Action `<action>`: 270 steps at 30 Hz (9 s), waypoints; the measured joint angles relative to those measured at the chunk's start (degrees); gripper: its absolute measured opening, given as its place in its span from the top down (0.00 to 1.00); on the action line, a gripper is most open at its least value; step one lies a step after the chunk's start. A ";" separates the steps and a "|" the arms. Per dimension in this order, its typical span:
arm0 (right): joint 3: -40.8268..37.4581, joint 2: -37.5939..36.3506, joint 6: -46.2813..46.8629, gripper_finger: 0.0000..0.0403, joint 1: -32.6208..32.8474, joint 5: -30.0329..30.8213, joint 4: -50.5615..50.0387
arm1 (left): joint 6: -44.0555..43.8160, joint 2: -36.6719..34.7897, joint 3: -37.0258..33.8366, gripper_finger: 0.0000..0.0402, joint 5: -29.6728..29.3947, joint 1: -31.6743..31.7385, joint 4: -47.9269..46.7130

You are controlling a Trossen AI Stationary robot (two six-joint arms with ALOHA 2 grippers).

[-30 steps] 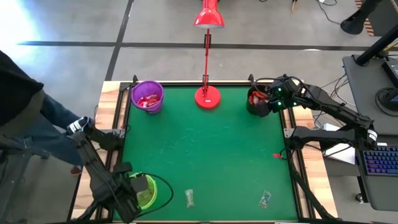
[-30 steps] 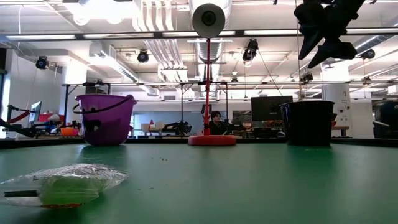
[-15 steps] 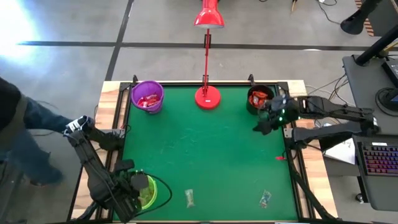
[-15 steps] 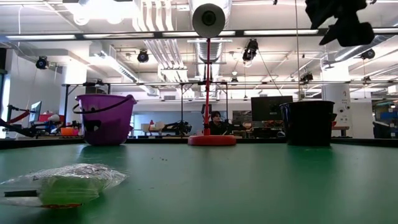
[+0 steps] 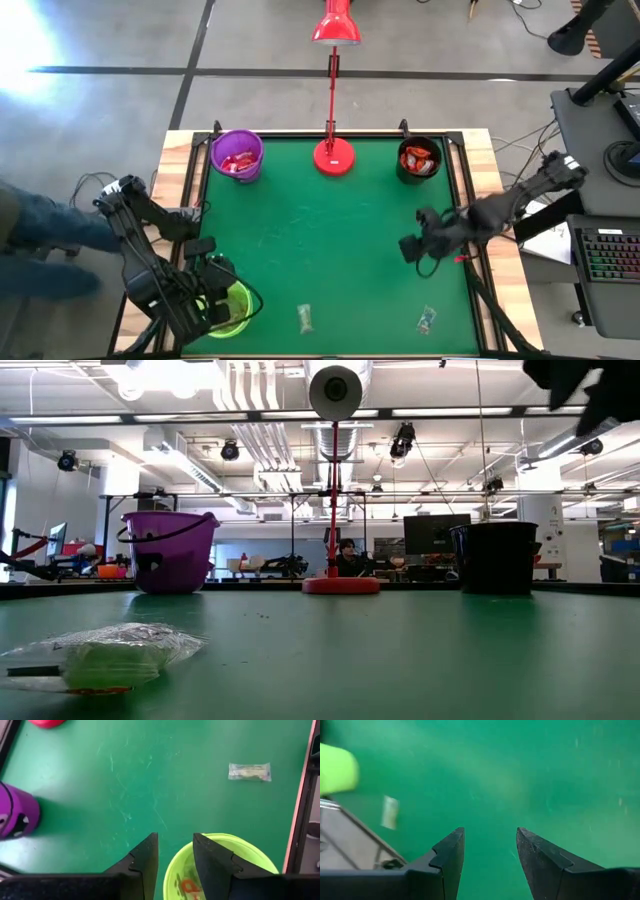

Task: Sort candy
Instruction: Put the blue gummy into the light green bucket

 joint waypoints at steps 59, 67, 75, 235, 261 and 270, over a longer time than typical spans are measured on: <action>16.88 48.12 39.45 0.58 22.31 -24.20 -4.05 | 5.93 -0.31 -3.02 0.74 0.37 -0.83 0.02; 10.98 48.15 39.87 0.58 22.45 -24.62 6.89 | 5.94 -0.31 -3.02 0.74 0.37 -0.85 0.02; 7.83 48.27 38.89 0.85 22.51 -24.30 10.21 | 6.39 -0.31 -3.02 0.74 0.75 -0.85 0.02; 66.44 42.49 -70.71 0.72 -0.40 21.94 6.99 | 27.24 -9.56 -3.02 1.00 7.67 23.86 39.48; 66.45 43.18 -69.30 0.77 -0.35 22.03 5.61 | 16.14 -6.89 -8.17 1.00 31.85 8.68 14.63; 66.45 43.93 -63.68 0.76 -0.35 22.03 5.58 | 18.10 -4.84 -19.76 1.00 33.19 6.38 22.66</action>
